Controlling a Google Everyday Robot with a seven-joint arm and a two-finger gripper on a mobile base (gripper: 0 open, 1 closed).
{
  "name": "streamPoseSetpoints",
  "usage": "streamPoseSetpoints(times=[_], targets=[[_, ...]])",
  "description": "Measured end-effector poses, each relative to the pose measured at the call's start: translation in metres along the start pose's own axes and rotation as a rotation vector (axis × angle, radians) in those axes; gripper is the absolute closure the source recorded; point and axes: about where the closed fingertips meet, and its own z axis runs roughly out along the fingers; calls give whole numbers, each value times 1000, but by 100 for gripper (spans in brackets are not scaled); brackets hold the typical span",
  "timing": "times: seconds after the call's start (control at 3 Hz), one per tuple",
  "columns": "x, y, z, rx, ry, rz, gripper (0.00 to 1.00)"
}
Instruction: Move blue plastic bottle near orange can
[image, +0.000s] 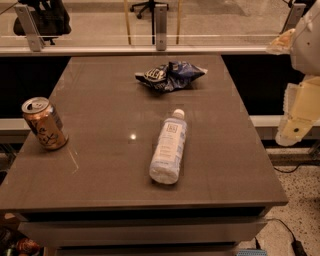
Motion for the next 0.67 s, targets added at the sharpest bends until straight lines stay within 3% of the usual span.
streamPoseSetpoints(times=[0.67], targets=[[-59, 7, 9, -53, 8, -330, 0]])
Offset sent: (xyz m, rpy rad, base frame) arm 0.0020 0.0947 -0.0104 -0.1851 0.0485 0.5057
